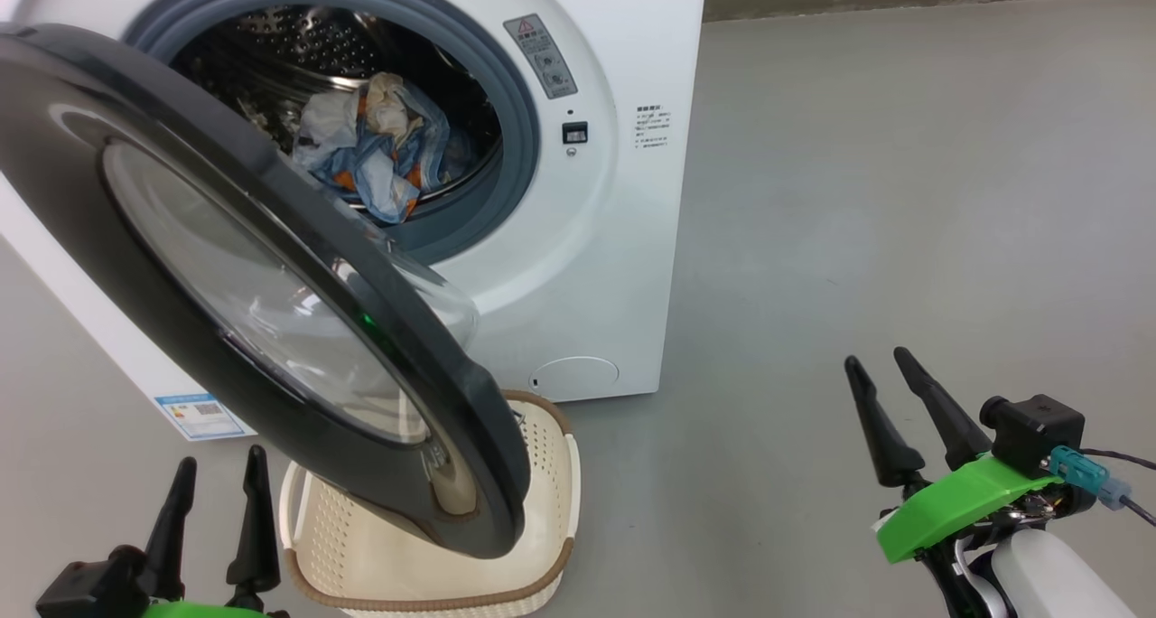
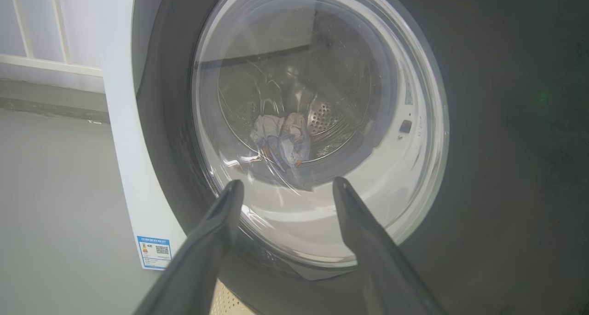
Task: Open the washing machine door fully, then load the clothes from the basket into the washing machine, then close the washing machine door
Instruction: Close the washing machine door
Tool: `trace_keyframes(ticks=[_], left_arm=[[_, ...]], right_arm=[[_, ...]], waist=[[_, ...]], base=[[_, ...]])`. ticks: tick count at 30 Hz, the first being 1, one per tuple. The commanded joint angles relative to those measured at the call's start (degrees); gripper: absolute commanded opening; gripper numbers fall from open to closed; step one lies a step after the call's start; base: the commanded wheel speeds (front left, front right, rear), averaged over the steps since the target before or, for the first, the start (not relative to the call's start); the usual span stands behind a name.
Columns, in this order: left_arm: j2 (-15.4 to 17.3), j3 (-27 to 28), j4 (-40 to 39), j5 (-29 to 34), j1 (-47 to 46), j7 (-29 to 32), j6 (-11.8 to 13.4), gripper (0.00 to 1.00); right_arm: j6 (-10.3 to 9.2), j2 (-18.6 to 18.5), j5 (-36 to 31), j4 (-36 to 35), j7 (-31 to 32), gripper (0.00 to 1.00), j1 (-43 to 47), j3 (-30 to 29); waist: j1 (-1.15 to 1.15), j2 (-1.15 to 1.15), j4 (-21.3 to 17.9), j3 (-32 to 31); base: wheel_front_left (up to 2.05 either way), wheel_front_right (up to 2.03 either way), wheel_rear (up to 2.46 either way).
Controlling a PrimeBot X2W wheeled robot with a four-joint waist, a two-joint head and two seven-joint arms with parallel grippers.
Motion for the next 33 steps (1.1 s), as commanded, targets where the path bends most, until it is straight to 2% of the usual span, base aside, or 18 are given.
trace_keyframes(ticks=[1,7,15,25,33], left_arm=[[0.7,1.7,-0.9,0.7,-1.8,-0.7,0.4,1.00],[0.7,1.3,-0.6,0.7,-1.9,-0.7,0.4,1.00],[0.6,0.8,-0.2,0.7,-1.9,-0.7,0.7,1.00],[0.5,-0.3,0.2,0.6,-1.6,-0.3,0.8,1.00],[0.6,-1.2,0.3,0.4,-1.8,0.0,0.7,1.00]], right_arm=[[0.25,-1.2,-1.3,-0.9,-0.5,0.00,-1.8,1.2],[0.25,-1.6,-3.1,-1.7,-0.5,0.00,-3.6,0.7],[0.25,-0.7,-1.7,-7.5,-0.5,0.00,-7.2,2.0],[0.25,1.7,-1.1,-19.0,-0.5,0.00,-9.7,2.4],[0.25,4.1,-0.6,-30.8,-0.5,0.00,-9.8,4.6]], waist=[[0.00,0.00,0.2,0.0],[0.00,0.00,1.7,-0.5],[0.00,0.00,6.0,-1.0],[0.00,0.00,13.3,-1.5],[0.00,0.00,17.3,-1.7]], base=[[0.00,0.00,0.00],[0.00,0.00,0.00],[0.00,0.00,0.00],[0.00,0.00,0.00],[0.00,0.00,0.00]])
